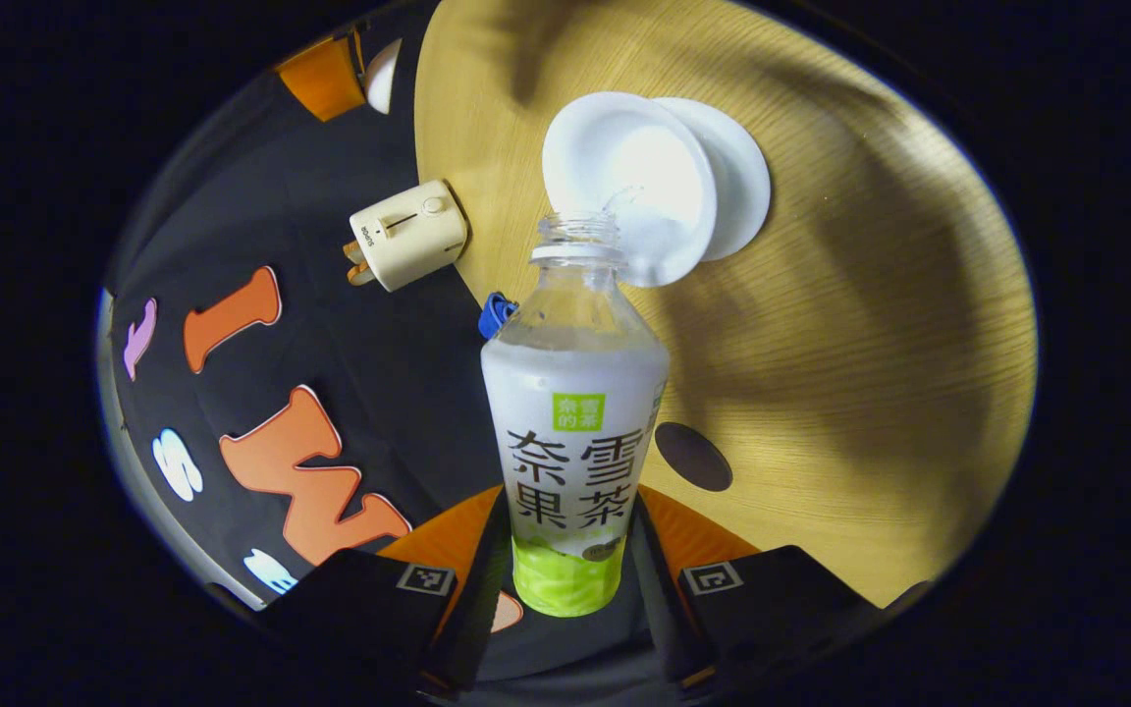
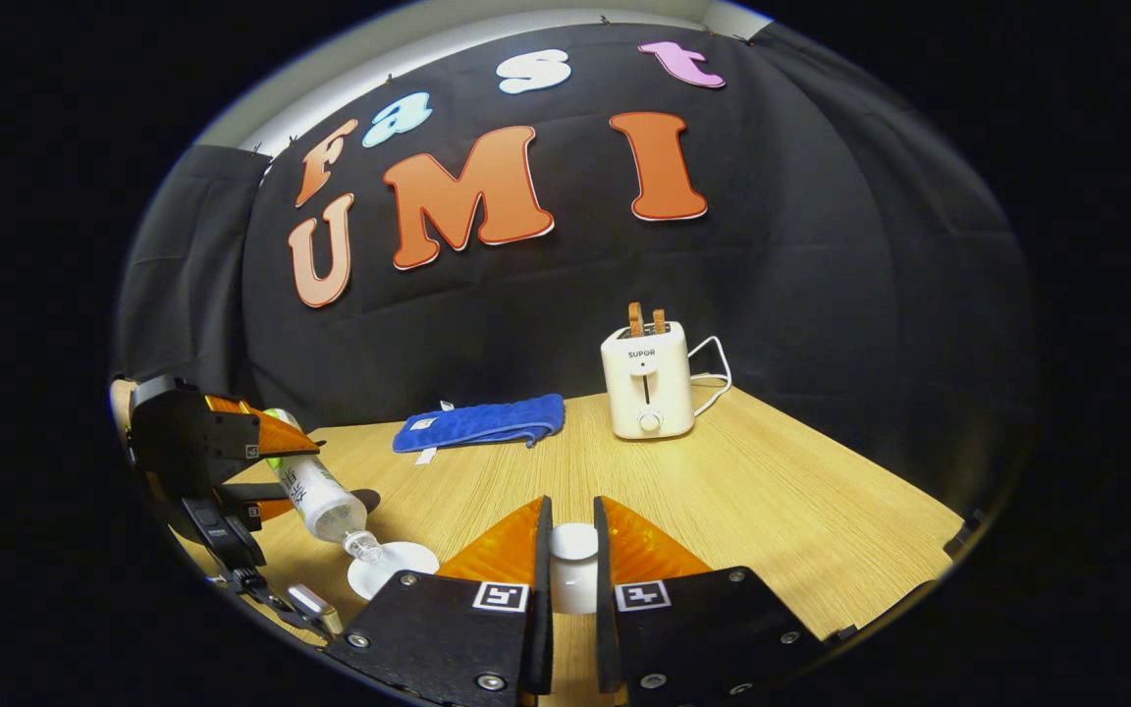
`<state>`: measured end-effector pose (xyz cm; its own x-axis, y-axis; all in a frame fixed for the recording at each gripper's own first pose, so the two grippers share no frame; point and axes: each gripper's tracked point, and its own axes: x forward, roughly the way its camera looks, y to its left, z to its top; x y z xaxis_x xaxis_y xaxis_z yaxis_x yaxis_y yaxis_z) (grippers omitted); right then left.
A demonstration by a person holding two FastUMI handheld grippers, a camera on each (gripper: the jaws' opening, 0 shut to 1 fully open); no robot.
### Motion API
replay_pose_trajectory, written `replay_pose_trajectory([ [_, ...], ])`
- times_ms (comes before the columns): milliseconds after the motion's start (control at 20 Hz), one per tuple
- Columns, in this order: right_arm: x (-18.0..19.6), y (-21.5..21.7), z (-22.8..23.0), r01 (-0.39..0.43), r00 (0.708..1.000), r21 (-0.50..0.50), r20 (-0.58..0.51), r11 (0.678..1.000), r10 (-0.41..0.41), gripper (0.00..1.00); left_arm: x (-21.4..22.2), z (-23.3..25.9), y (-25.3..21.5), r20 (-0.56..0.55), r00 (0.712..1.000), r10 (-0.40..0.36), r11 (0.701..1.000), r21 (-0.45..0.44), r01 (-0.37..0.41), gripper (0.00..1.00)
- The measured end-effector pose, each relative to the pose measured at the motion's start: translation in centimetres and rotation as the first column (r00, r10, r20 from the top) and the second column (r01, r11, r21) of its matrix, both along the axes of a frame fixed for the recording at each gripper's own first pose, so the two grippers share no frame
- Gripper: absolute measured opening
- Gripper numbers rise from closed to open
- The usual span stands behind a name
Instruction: Open the teacup lid with one hand, grasp the water bottle and pour water into the teacup with the other hand; after pouring, place the water bottle on the coaster and then close the teacup lid.
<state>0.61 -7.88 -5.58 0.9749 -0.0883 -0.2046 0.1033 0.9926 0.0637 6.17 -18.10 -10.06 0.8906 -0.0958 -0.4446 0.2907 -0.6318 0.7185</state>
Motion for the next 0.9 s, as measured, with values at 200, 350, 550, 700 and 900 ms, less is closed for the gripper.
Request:
replay_pose_trajectory([
  [200,0.0,0.1,-0.1,-0.003,1.0,-0.003,-0.002,1.0,0.003,0.18,-0.3,0.8,-0.5,0.01,0.999,-0.034,0.998,0.059,0.033,0.69],
  [350,0.1,0.2,-0.2,-0.005,1.0,-0.006,-0.007,1.0,0.005,0.18,-0.3,1.5,-1.1,0.032,0.998,-0.062,0.993,0.108,0.058,0.7],
  [550,0.2,0.3,-0.3,-0.008,1.0,-0.007,-0.01,1.0,0.008,0.18,-0.5,2.3,-1.8,0.065,0.993,-0.1,0.982,0.165,0.088,0.7],
  [700,0.1,0.2,-0.3,-0.005,1.0,-0.006,-0.01,1.0,0.005,0.18,-0.4,2.8,-2.2,0.086,0.989,-0.118,0.975,0.197,0.099,0.68],
  [900,0.1,0.1,-0.3,-0.003,1.0,-0.004,-0.009,1.0,0.003,0.18,-0.2,3.0,-2.6,0.092,0.987,-0.13,0.971,0.212,0.108,0.69],
])
